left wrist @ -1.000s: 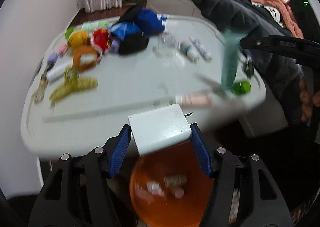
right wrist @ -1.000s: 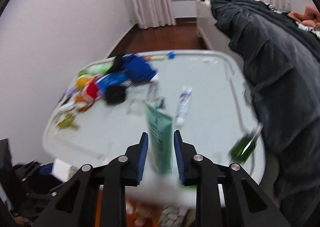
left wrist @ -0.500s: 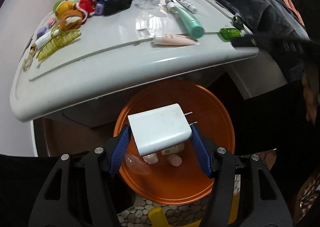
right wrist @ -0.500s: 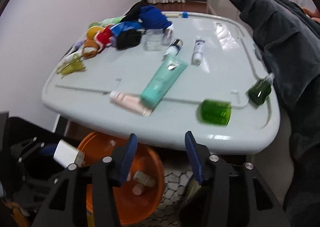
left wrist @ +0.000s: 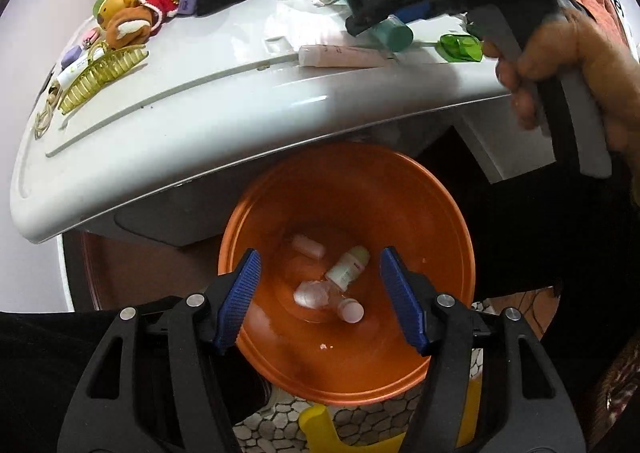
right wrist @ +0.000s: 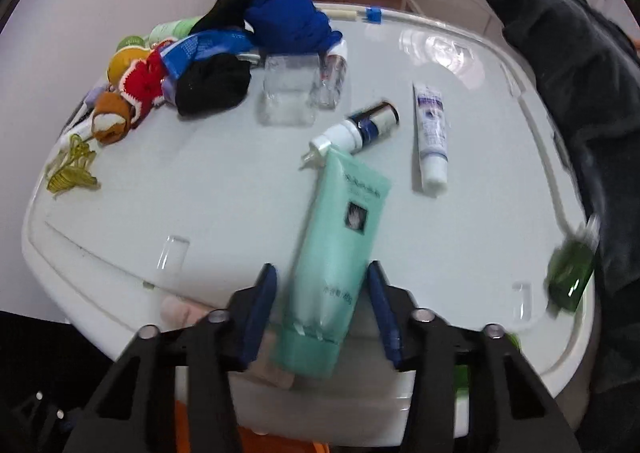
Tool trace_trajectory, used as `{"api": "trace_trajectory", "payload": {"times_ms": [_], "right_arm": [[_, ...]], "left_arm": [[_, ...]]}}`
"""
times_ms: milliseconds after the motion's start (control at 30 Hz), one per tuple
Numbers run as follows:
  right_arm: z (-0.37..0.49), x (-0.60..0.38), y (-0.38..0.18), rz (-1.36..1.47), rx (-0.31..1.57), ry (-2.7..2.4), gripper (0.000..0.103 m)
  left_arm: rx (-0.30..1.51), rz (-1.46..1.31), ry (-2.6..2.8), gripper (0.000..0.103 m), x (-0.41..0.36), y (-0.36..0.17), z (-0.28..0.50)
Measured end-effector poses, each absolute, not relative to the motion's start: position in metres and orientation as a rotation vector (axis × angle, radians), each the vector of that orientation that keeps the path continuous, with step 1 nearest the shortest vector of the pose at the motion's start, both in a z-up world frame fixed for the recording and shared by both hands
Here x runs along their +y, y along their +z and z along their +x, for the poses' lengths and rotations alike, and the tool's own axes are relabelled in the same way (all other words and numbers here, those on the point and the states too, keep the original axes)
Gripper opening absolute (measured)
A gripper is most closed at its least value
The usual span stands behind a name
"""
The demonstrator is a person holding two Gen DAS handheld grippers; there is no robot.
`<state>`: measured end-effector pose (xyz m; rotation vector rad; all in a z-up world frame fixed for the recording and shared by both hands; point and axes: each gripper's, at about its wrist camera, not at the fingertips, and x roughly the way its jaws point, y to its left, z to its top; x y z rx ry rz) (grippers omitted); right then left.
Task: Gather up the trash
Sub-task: 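Carry the charger and teal tube over the orange bin and release both, then grasp the orange plush toy with the left tool while the right tool grasps the blue cloth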
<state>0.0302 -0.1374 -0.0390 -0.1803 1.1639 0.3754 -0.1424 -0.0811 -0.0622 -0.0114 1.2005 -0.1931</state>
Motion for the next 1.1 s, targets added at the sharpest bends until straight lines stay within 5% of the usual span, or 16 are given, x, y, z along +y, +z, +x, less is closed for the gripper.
{"api": "trace_trajectory", "payload": {"times_ms": [500, 533, 567, 633, 733, 833, 1100], "right_arm": [[-0.098, -0.179, -0.01, -0.125, 1.221, 0.668, 0.032], [-0.111, -0.178, -0.018, -0.134, 1.244, 0.689, 0.035], [-0.12, -0.178, -0.023, -0.143, 1.258, 0.692, 0.052], [-0.131, -0.177, -0.029, -0.177, 1.25, 0.69, 0.068], [-0.125, -0.178, -0.015, -0.184, 1.186, 0.674, 0.071], [-0.107, -0.184, 0.019, -0.136, 1.065, 0.668, 0.087], [-0.038, -0.171, 0.086, -0.069, 0.835, 0.652, 0.097]], "left_arm": [[1.201, -0.176, -0.106, 0.062, -0.047, -0.059, -0.138], [1.193, -0.187, -0.09, 0.062, -0.044, -0.057, -0.138], [1.188, -0.193, -0.08, 0.064, -0.041, -0.055, -0.137], [1.175, -0.208, -0.06, 0.068, -0.036, -0.052, -0.137], [1.146, -0.235, -0.035, 0.068, -0.023, -0.044, -0.135], [1.11, -0.237, -0.002, 0.068, -0.012, -0.033, -0.133], [1.005, -0.154, 0.069, 0.068, 0.016, 0.005, -0.086]]}}
